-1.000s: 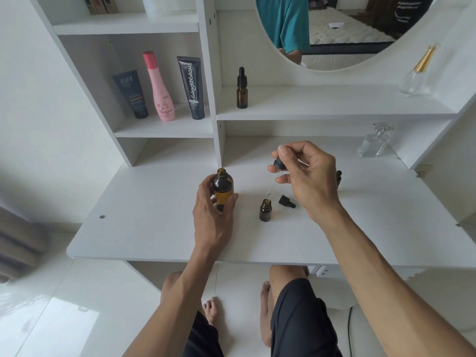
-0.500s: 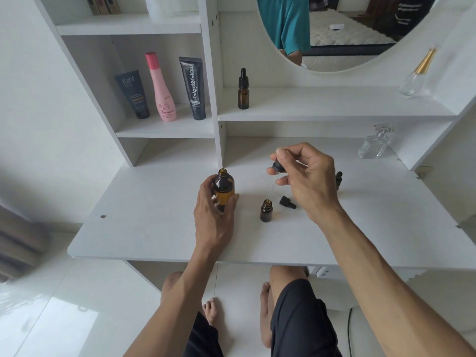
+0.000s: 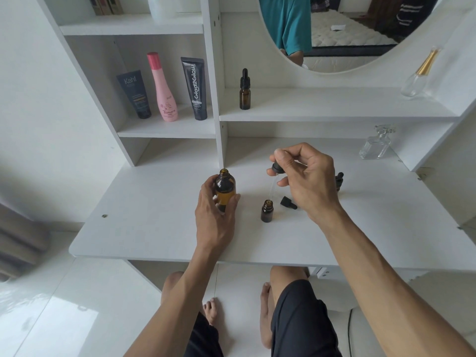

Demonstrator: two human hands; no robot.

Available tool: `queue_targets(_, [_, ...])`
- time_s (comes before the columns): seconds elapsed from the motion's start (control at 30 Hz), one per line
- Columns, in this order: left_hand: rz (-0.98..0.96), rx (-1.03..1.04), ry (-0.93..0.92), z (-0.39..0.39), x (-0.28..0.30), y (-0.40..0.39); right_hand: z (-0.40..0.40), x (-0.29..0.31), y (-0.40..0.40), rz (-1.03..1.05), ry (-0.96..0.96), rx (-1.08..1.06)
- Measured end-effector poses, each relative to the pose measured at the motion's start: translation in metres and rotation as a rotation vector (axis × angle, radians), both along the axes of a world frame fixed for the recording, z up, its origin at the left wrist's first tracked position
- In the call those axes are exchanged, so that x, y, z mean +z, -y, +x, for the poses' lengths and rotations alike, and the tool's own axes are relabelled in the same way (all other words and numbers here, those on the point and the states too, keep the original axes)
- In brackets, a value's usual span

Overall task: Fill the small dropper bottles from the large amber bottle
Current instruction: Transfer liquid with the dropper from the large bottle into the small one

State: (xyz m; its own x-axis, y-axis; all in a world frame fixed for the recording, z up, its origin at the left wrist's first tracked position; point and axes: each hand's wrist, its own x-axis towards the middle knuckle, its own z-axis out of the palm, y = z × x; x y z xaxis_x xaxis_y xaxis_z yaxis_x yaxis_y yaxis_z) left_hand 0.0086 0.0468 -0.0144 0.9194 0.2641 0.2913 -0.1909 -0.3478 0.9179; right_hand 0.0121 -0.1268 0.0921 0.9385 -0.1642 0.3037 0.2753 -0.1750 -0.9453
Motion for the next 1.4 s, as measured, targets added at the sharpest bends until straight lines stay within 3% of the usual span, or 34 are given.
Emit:
queue_targets(0.83, [-0.01,-0.006,0.007,0.0007,-0.0008,-0.001,-0.0012,0.0016,-0.0002,-0.104,0.057,0.044])
queue_targets(1.4, [-0.004,-0.003,0.005,0.0008,-0.0014,-0.0008,-0.0047,0.0058,-0.001,-0.052,0.048,0.054])
